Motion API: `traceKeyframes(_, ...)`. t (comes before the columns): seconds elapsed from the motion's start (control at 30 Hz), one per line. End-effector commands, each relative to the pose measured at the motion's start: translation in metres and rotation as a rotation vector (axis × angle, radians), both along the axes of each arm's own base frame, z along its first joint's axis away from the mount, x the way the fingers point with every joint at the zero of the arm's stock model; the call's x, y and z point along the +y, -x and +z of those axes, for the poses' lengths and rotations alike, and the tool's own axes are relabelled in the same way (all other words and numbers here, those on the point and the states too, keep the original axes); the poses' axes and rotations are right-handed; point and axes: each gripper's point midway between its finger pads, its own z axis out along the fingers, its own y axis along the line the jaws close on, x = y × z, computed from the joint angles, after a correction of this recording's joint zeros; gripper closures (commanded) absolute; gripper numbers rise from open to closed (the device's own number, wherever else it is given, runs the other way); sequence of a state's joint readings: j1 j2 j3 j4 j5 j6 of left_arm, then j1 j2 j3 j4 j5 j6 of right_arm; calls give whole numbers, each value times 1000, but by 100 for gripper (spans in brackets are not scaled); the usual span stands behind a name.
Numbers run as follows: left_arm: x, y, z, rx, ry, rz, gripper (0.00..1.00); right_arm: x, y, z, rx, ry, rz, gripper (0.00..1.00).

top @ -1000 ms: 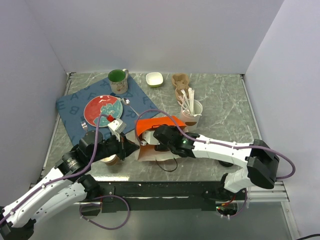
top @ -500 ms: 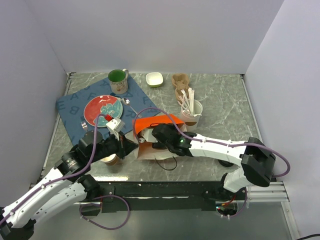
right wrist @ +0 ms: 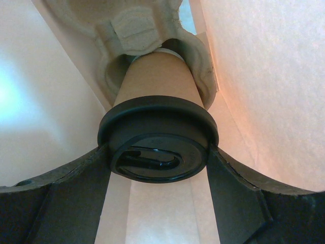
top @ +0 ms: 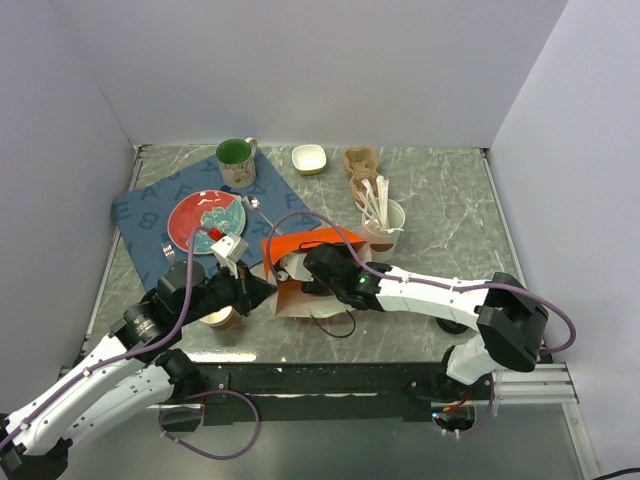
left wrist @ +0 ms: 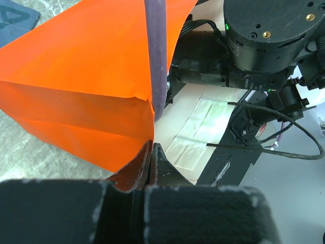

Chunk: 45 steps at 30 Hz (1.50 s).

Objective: Pack the takeout coffee

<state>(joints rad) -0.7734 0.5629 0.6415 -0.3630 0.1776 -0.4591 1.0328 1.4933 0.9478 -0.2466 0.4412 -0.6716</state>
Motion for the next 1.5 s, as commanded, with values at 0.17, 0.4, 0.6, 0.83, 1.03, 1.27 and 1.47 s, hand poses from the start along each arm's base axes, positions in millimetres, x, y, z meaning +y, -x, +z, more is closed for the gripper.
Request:
traceKeyframes(0.17,-7,10,13,0,47,-57,99,-5,-12,4,-5,-82,-89,32)
traceKeyframes(0.4,-5,8,17,-4,42,-40,99,-5,-8,16,-7,-98,-61,15)
traceKeyframes(0.6,-2,9,22,2,53,-26,99,-8,-2,24,6,-99,-45,10)
traceKeyframes(0.83,2,8,28,6,64,2,99,-9,14,34,63,-94,32,9)
traceKeyframes(1.03,2,10,35,6,73,1,99,-9,24,47,106,-100,78,10)
traceKeyframes(1.27,2,12,39,18,80,-5,99,-8,44,54,205,-97,132,14)
traceKeyframes(1.47,2,17,41,42,82,-16,99,-12,59,54,281,-85,155,15)
